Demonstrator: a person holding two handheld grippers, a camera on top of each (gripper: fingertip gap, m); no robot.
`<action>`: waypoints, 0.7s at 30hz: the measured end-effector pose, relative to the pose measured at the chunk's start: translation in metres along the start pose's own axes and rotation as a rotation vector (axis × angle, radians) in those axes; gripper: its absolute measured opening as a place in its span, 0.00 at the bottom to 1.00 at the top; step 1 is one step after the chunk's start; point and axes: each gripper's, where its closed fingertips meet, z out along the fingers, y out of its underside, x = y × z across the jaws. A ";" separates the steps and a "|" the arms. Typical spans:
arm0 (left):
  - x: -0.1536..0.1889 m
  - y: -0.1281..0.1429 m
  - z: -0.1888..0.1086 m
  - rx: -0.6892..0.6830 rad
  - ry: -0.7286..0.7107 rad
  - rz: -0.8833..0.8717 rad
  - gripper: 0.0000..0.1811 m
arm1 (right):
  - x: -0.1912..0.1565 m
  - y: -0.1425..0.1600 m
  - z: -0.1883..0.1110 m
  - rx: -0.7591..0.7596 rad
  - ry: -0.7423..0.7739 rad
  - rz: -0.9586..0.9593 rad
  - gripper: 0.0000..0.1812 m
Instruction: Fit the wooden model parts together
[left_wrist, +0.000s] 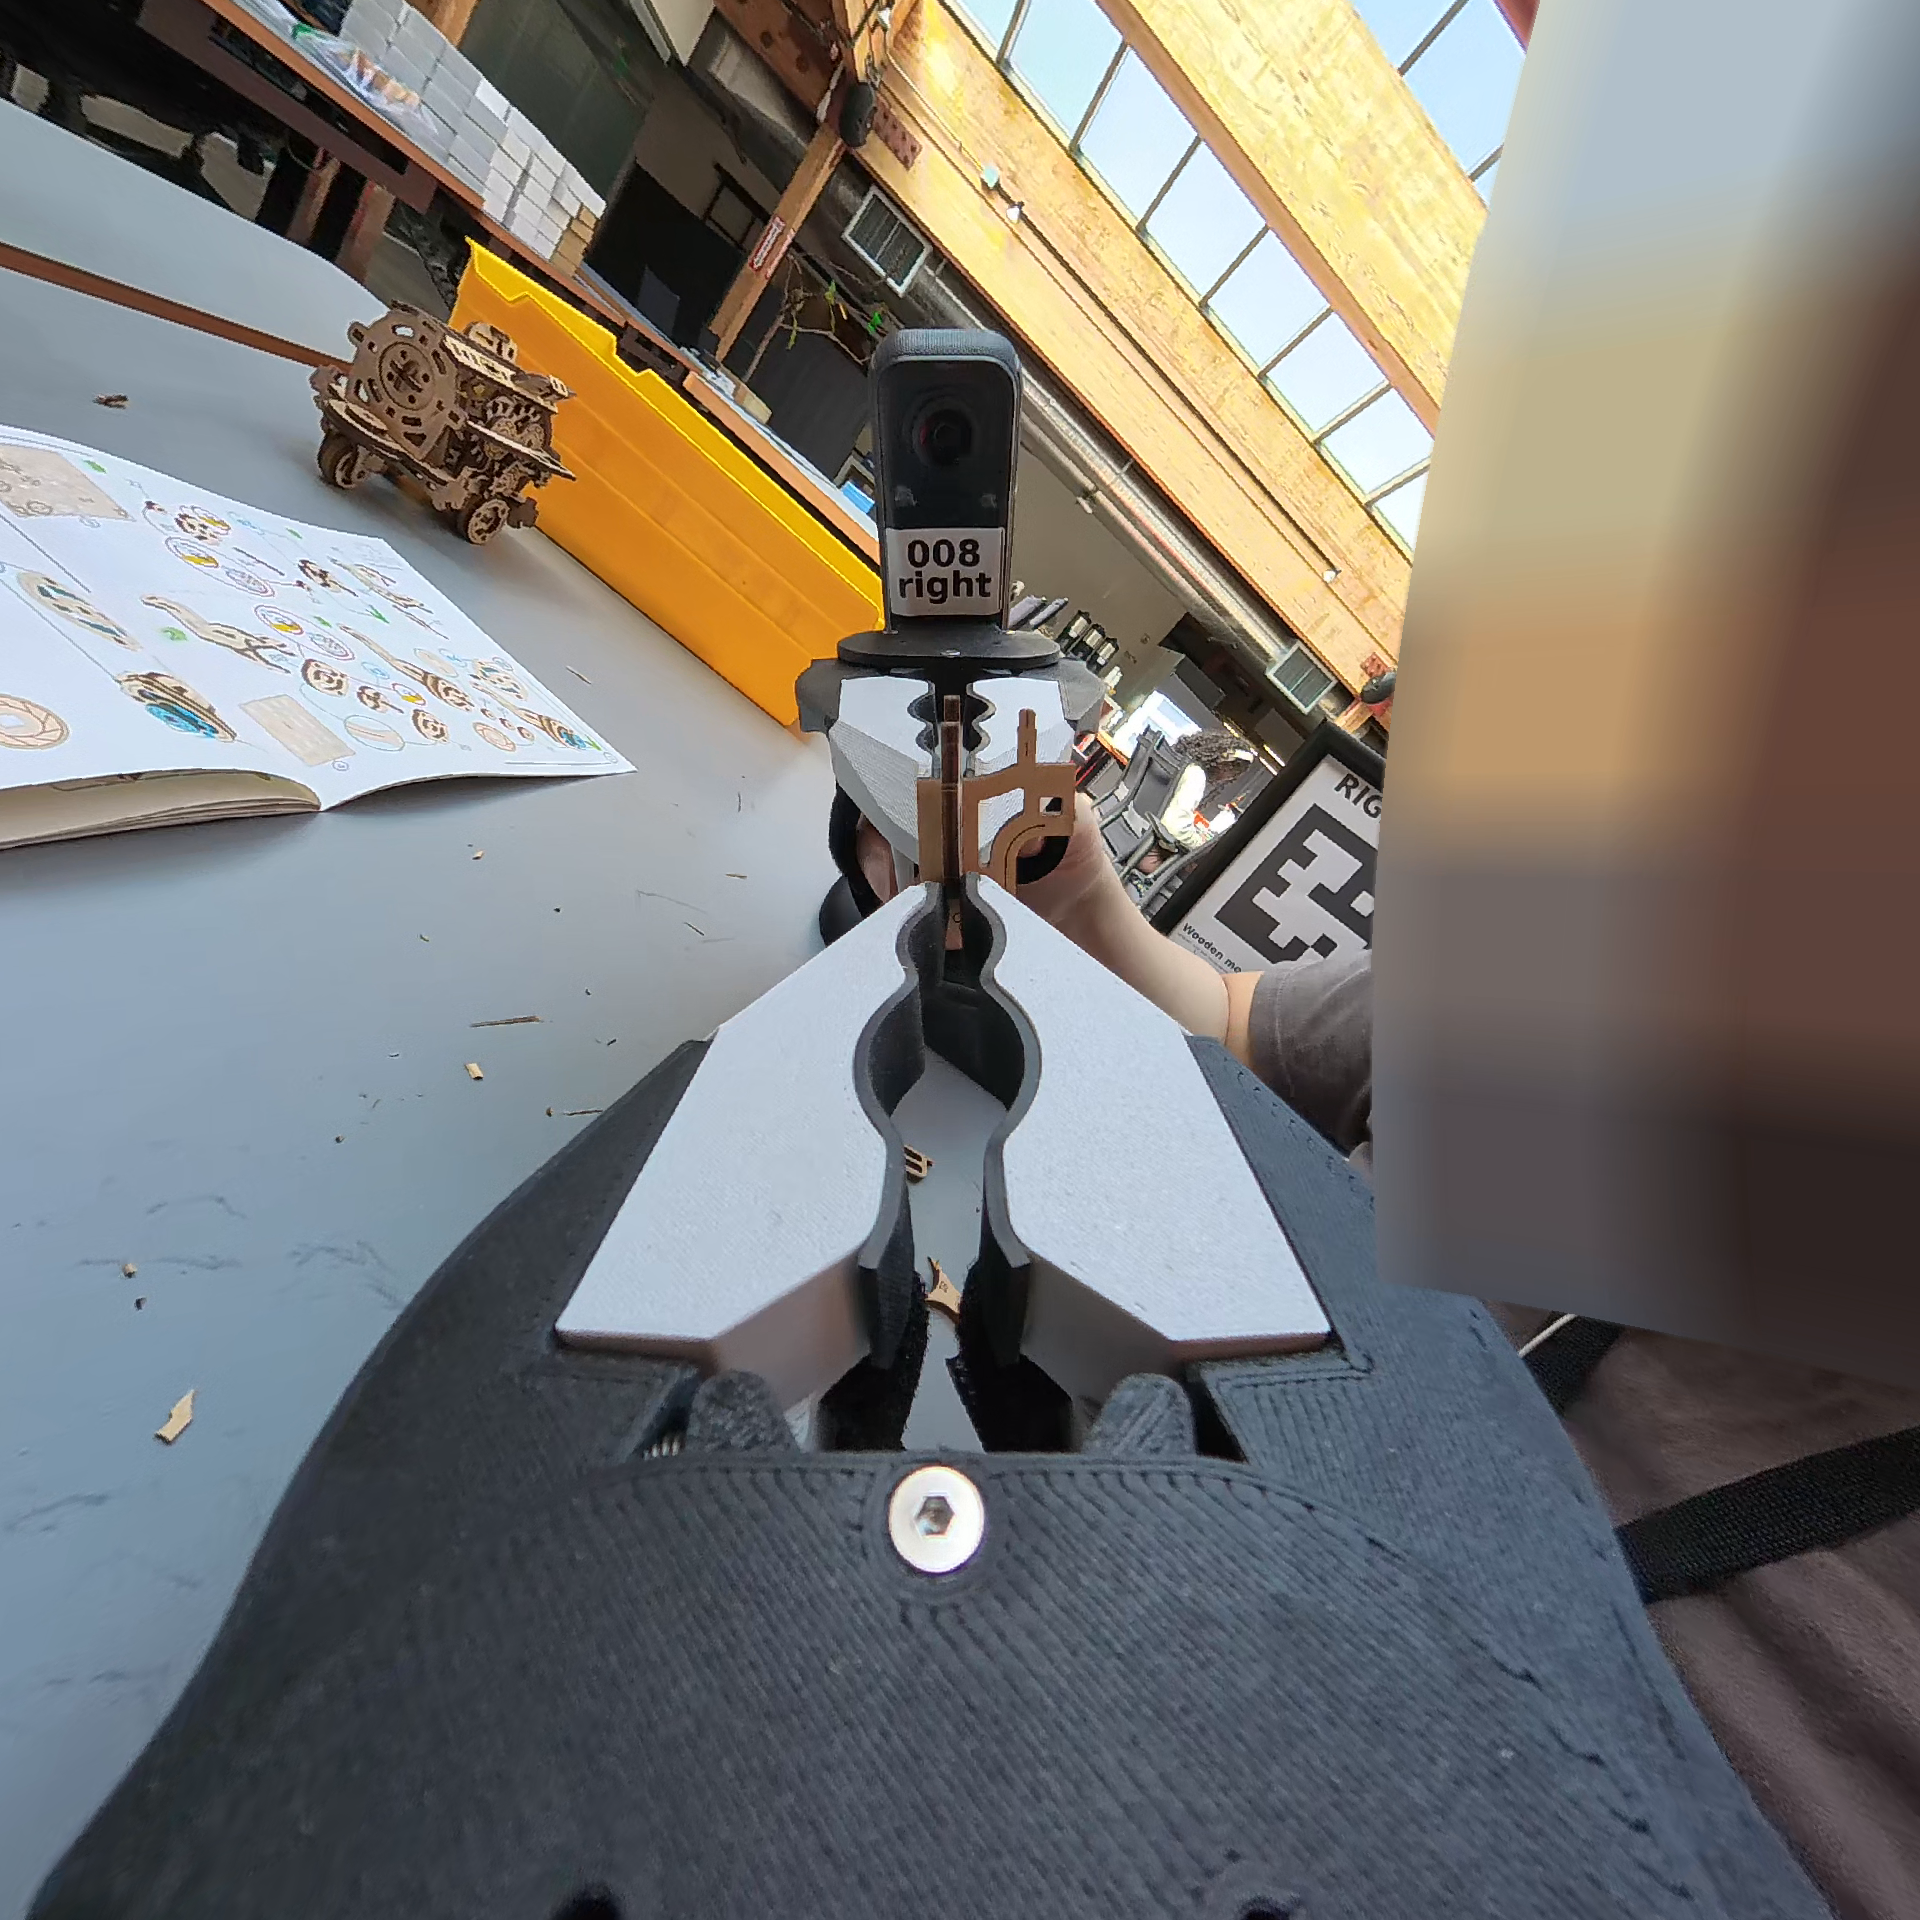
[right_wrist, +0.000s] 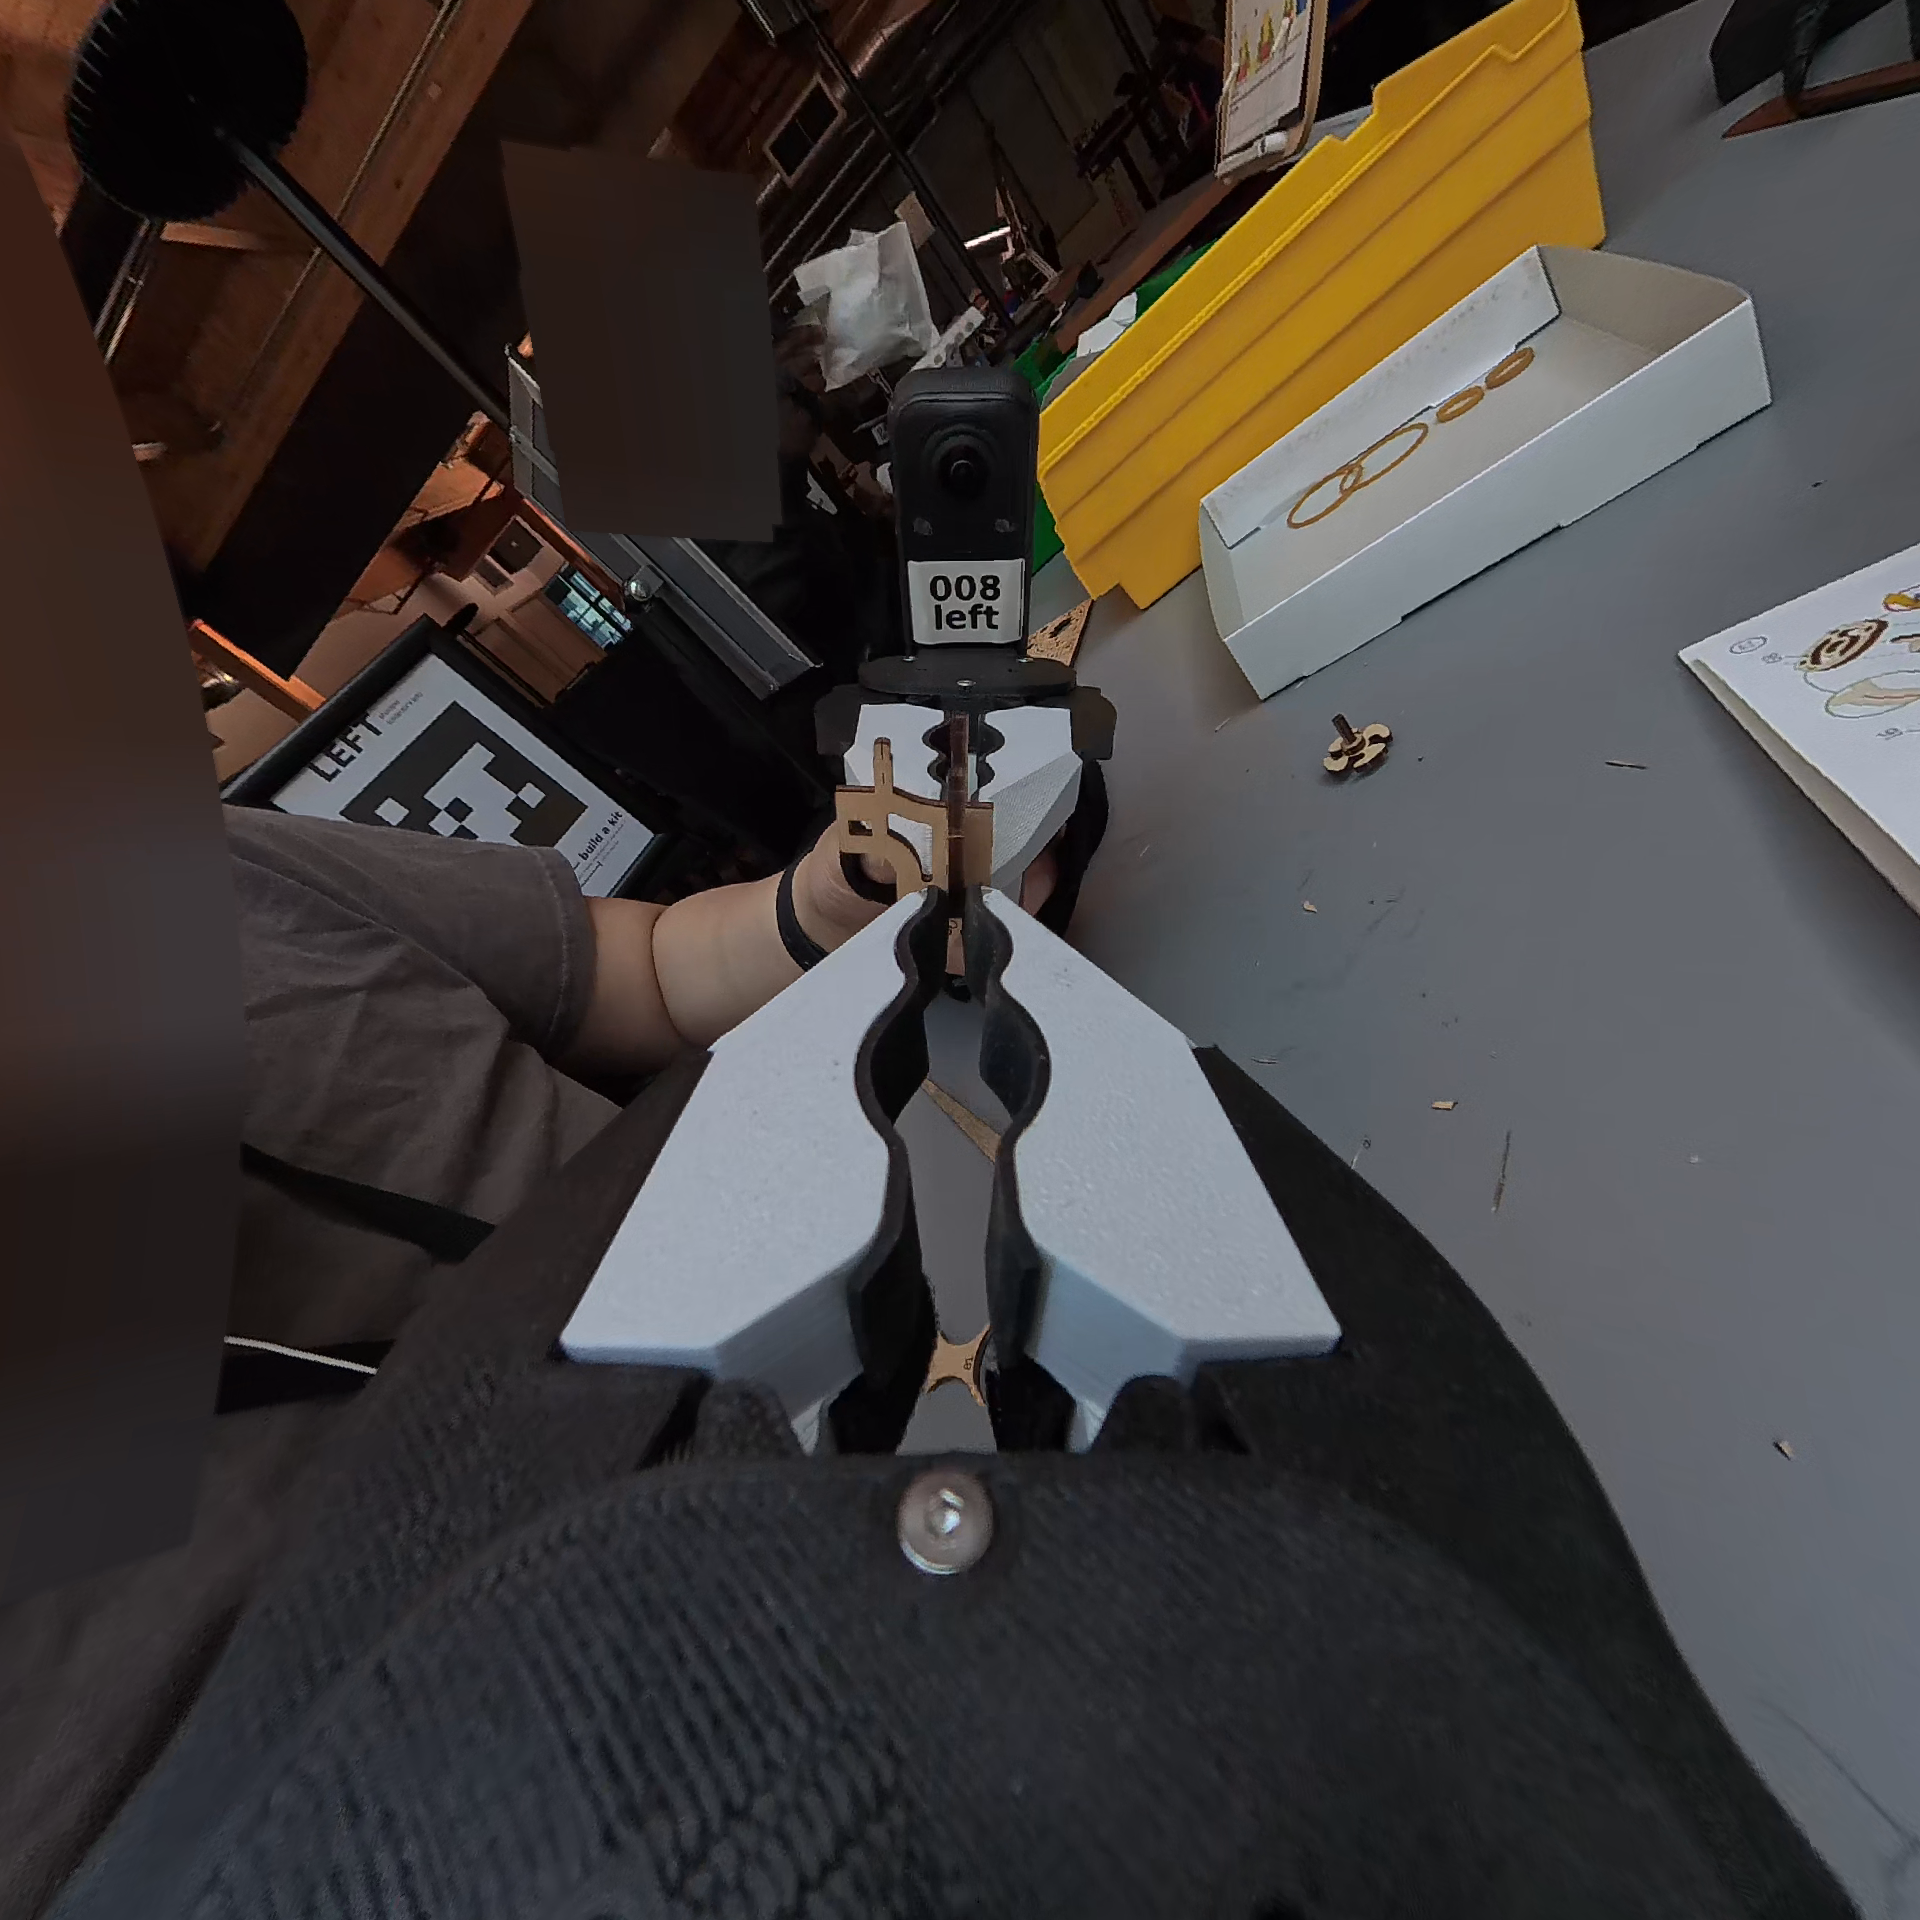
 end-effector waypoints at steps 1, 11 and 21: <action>-0.001 0.000 0.000 0.001 -0.009 0.012 0.00 | 0.001 -0.001 0.001 0.015 0.004 0.003 0.00; 0.000 0.018 0.011 -0.077 -0.010 0.042 0.00 | -0.002 -0.001 0.003 -0.014 0.069 -0.140 0.00; -0.009 0.009 0.002 -0.048 -0.071 0.082 0.00 | 0.008 -0.009 -0.015 -0.008 0.075 -0.086 0.09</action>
